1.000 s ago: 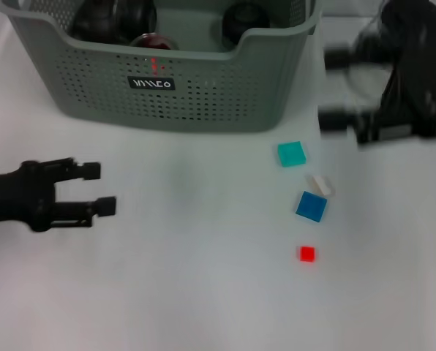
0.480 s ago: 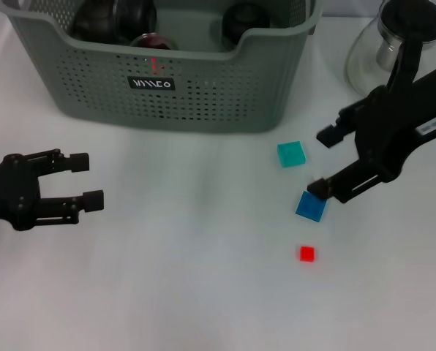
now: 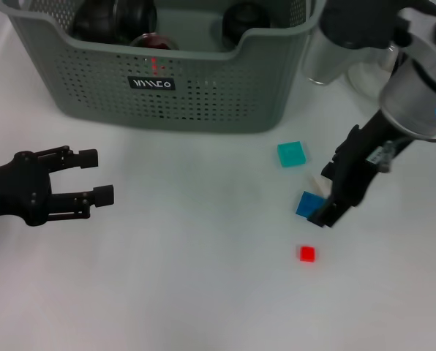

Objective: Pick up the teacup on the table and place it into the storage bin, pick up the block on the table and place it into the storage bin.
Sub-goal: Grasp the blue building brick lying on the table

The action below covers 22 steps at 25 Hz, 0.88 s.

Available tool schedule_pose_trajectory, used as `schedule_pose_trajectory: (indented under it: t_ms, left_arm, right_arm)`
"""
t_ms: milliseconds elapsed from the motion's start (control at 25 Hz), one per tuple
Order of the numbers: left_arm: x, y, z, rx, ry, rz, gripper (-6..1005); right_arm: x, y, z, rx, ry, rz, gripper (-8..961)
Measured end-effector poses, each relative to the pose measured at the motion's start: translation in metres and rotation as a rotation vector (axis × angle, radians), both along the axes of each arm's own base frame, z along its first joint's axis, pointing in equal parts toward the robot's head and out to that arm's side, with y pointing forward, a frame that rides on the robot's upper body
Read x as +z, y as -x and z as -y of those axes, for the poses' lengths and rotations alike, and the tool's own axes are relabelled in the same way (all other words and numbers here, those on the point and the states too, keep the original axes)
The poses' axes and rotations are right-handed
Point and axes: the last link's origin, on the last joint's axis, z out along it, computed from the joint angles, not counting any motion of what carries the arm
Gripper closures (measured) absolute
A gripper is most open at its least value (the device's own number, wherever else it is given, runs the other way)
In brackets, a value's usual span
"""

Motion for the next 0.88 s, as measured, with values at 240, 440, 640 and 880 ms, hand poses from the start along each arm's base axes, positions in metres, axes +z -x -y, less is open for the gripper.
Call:
schedule_pose_trajectory:
  t_ms: [240,440,640,880]
  left_arm:
    - [-0.002,0.000,-0.001,0.006,0.000,0.005,138]
    - [-0.003,-0.001,-0.001,0.006,0.001,0.009,138]
    - [-0.003,0.000,-0.001,0.008,-0.001,0.010,138]
    - [-0.002,0.000,-0.001,0.013,-0.010,0.014,138]
  right_arm:
    - [-0.015,-0.006,-0.012,-0.118,-0.080,-0.024,97]
    - [-0.021,-0.009,-0.012,-0.125,-0.081,-0.029,97]
    - [-0.028,-0.019,-0.015,-0.143,-0.096,-0.018,98]
    - [-0.040,-0.029,-0.014,-0.112,-0.089,0.022,101]
